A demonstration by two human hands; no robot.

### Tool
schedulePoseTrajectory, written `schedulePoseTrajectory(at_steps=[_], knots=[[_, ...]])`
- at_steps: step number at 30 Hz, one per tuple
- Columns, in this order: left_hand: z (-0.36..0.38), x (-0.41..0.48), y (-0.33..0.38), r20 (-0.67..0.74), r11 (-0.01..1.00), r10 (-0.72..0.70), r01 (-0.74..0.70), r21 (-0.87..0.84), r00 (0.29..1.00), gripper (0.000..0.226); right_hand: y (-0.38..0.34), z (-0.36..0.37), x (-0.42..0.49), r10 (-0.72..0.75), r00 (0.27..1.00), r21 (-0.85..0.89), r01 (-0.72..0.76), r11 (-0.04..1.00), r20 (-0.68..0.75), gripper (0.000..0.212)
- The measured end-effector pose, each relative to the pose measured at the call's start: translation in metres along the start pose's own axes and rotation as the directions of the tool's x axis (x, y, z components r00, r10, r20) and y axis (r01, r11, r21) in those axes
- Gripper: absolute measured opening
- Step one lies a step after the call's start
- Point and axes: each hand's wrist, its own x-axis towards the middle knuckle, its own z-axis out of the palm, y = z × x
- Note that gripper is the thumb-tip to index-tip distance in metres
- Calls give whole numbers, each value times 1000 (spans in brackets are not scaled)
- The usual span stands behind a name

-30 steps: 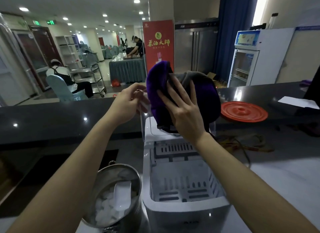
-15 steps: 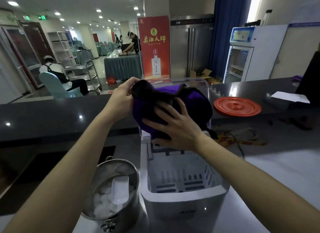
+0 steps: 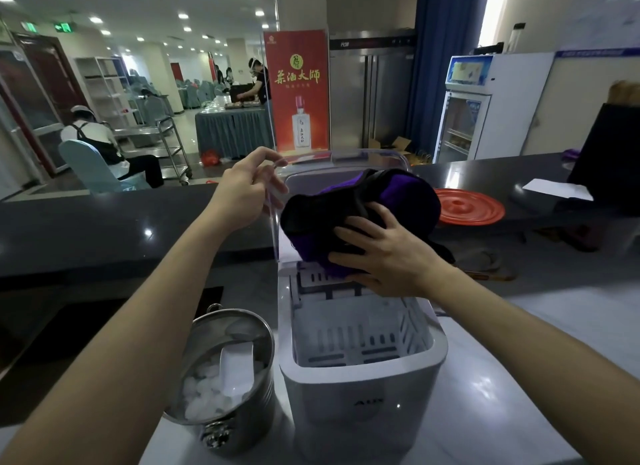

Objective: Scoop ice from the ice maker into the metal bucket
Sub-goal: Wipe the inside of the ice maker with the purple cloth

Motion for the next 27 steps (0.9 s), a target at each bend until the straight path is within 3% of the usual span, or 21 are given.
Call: schedulePoseTrajectory(at_steps=[8, 12, 18, 23, 27], knots=[[-1, -3, 6, 12, 1000, -15, 15, 11, 1000, 25, 8, -1, -29, 76, 996, -82, -79, 993, -35, 45], [0, -5, 7, 13, 1000, -4, 4, 3, 1000, 26, -3, 3, -15, 79, 994, -80, -84, 993, -72, 52], [0, -5, 8, -2, 999, 1, 0, 37, 1000, 26, -20, 2, 35, 90, 985, -22, -94, 995, -145, 42], [0, -5, 6, -1, 1000, -26, 26, 2, 1000, 25, 6, -17, 38, 393, 873, 91, -383, 919, -288, 29], [0, -10, 3, -38, 1000, 14, -13, 16, 999, 25, 9, -37, 36, 515, 823, 308, -439, 844, -239, 28]])
